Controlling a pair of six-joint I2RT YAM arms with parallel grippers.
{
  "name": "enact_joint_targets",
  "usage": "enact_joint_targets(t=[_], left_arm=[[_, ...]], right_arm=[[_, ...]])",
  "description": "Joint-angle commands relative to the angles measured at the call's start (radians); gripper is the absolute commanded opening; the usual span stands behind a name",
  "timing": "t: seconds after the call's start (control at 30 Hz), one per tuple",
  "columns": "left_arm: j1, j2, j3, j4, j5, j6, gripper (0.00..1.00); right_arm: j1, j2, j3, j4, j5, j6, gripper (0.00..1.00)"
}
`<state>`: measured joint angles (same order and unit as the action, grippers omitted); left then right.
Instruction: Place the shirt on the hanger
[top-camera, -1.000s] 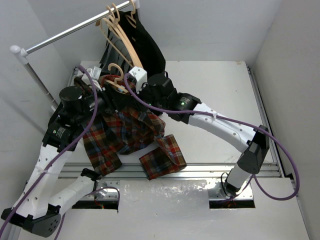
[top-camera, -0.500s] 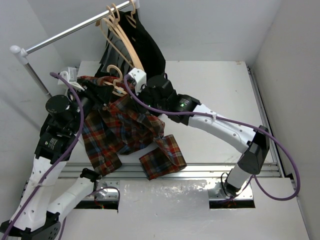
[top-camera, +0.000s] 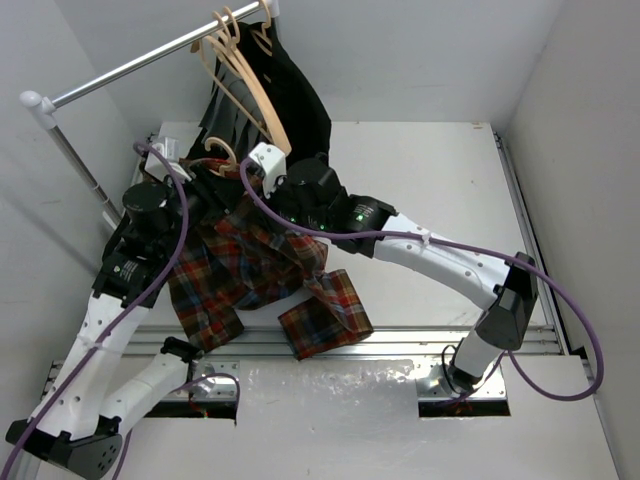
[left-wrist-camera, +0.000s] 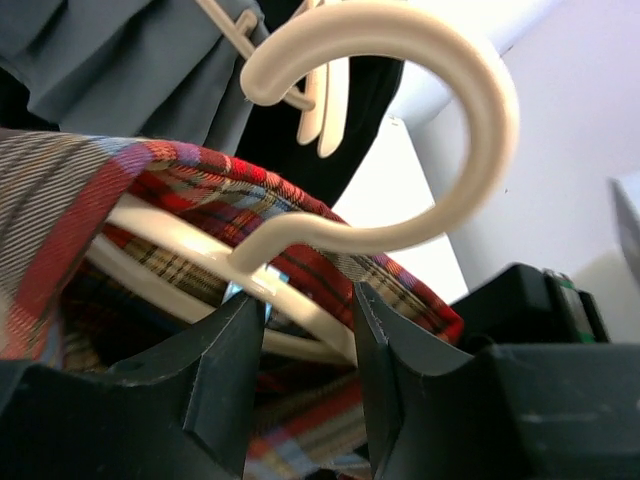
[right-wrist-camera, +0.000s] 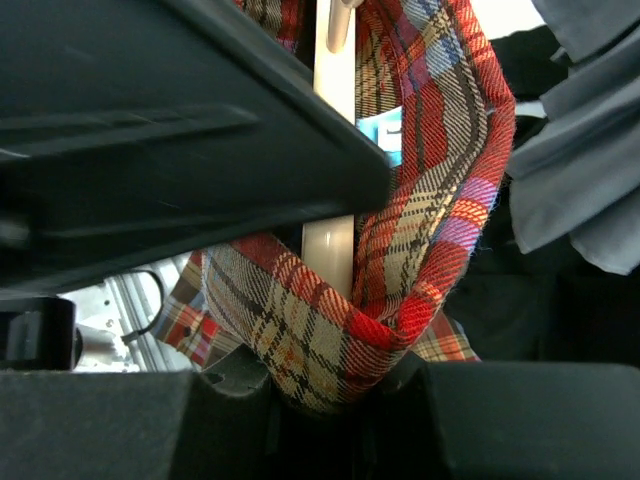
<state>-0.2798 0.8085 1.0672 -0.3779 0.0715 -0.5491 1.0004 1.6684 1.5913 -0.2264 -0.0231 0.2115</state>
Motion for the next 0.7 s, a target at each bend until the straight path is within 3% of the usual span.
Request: enact_joint_targets(t=[0.0,0.37,0.5,0.53,0.6,0.67], left_arm=[[0.004,-0.005,-0.012,0.073,0.016,-0.032,0.38],[0.025,0.0,-0.043,0.131,0.037,-0.133,0.39],[0.063,0.009,-0.042,0.165,0.085,-0.225,0.26],[0.074,0.008,-0.044,0.166,0.091,-0.268,0.11],[0.12,0.0,-0.062,0.181,0.099,-0.322,0.0],[0.155,-0.006,-0.079,0.197,0.117,-0.347,0.0]], right_arm=[[0.026,-0.039,0.044,0.117,-0.018,-0.012,0.0],[0.044,-0.016,0.038,0.131,-0.066,0.009,0.0],[0.055,0.014,0.044,0.176,-0.119,0.035,0.0],[0.055,0.02,0.047,0.196,-0.132,0.04,0.0],[0.055,0.031,0.065,0.2,-0.13,0.037,0.0],[0.055,0.042,0.09,0.191,-0.129,0.017,0.0]])
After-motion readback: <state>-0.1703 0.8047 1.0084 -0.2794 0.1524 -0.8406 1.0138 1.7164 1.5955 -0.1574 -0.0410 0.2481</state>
